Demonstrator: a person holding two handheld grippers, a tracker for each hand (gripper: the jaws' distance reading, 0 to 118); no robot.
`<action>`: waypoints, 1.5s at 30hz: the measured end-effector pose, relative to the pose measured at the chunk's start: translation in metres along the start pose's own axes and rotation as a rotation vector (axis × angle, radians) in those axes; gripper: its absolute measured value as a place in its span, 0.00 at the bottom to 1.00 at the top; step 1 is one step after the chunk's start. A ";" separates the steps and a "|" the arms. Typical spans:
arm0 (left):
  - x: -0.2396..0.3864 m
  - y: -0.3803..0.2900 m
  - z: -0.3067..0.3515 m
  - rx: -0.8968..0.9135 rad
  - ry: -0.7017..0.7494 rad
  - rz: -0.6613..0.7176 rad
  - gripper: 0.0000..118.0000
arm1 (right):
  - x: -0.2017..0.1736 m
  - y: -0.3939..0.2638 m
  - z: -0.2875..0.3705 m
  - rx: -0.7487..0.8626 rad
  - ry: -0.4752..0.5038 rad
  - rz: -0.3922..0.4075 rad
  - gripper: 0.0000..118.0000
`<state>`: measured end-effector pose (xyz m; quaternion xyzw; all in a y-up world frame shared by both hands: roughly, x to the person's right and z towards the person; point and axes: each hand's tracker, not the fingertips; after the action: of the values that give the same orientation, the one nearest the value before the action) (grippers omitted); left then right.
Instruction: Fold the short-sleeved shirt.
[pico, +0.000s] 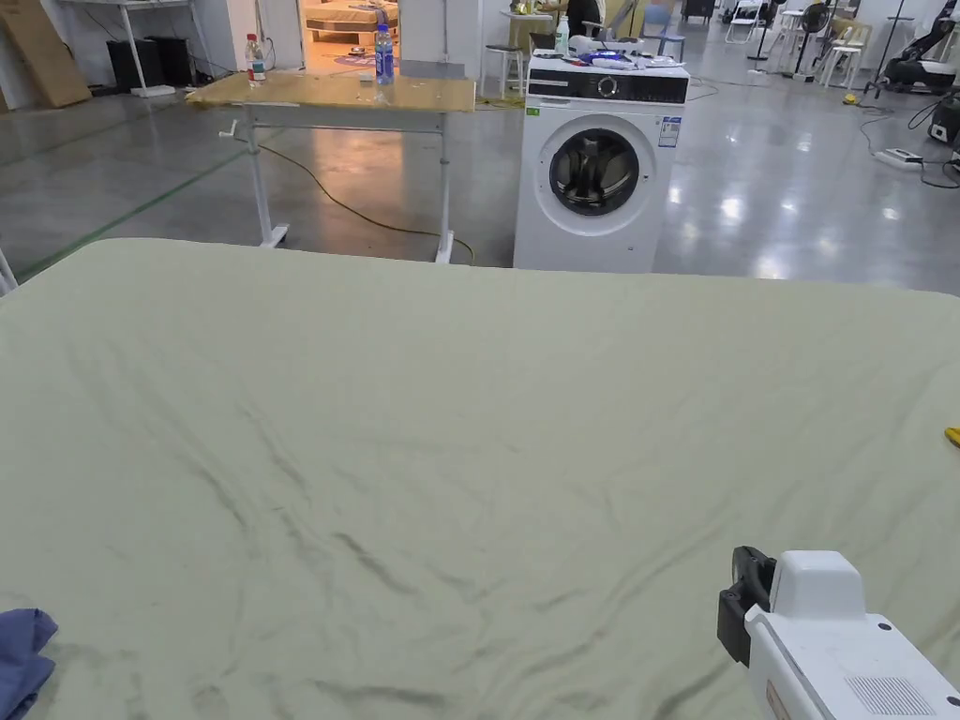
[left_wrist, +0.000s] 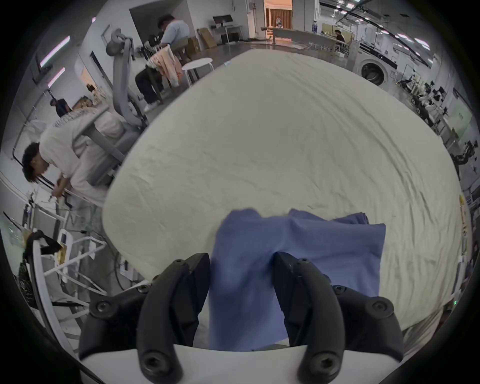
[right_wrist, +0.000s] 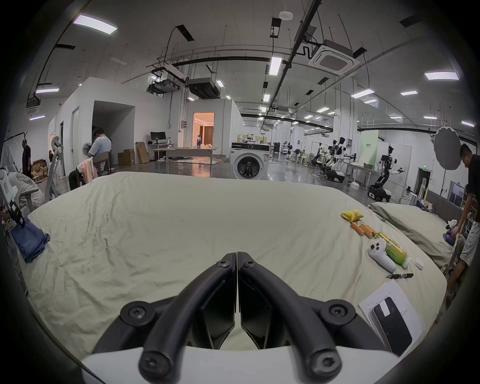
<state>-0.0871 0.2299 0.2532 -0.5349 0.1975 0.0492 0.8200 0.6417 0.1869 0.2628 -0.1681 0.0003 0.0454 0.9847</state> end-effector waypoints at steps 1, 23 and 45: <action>0.000 -0.001 0.006 0.031 0.006 -0.013 0.43 | 0.000 0.000 0.000 -0.002 0.000 -0.001 0.00; 0.132 -0.074 0.043 0.612 -0.040 -0.072 0.00 | 0.003 0.005 0.001 0.028 0.006 -0.046 0.00; 0.346 -0.121 0.099 1.053 -0.311 -0.176 0.00 | 0.005 0.019 0.010 0.118 -0.046 -0.081 0.00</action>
<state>0.2923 0.2229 0.2613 -0.0535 0.0266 -0.0467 0.9971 0.6451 0.2083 0.2655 -0.1088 -0.0263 0.0094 0.9937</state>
